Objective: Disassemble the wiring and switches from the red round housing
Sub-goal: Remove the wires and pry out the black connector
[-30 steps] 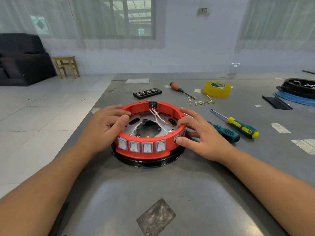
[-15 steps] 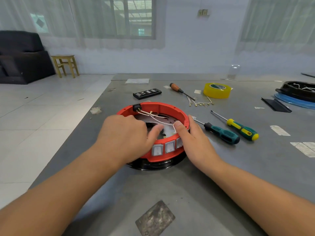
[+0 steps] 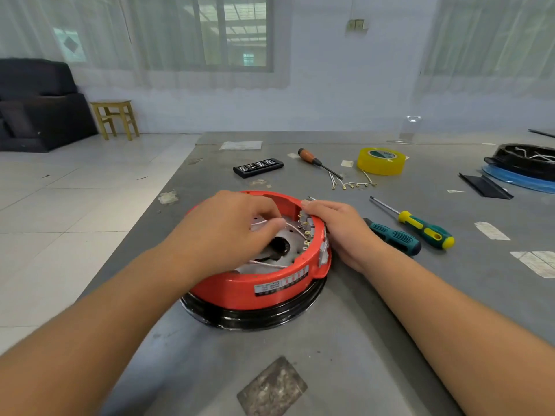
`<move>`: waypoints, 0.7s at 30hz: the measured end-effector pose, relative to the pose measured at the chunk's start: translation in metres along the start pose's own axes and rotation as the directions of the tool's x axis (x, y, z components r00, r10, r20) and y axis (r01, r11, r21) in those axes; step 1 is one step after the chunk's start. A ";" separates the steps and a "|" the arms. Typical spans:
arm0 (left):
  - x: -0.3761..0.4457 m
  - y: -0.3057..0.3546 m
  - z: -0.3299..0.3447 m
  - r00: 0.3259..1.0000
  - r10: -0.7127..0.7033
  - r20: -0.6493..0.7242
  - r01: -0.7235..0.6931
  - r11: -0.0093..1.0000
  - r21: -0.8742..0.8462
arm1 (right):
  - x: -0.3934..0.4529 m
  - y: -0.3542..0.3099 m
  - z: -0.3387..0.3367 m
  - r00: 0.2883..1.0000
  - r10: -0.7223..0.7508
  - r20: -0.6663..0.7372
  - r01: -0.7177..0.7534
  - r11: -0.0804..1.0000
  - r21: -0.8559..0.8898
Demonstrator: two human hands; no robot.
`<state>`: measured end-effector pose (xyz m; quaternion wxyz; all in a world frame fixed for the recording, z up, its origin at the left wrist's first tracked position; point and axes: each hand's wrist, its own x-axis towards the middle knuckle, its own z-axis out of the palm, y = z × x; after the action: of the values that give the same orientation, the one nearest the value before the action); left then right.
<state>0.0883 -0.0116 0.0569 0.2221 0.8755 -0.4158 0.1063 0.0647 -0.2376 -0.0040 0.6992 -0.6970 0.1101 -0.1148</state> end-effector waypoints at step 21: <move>0.010 -0.038 0.024 0.976 -0.074 0.206 0.055 0.994 0.097 | -0.031 0.015 0.004 0.961 -0.146 0.234 0.176 0.978 -0.114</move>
<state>0.1245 -0.0089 0.0281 0.1406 0.9039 -0.4031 0.0252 0.0364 -0.2238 -0.0187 0.6472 -0.7573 -0.0195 -0.0844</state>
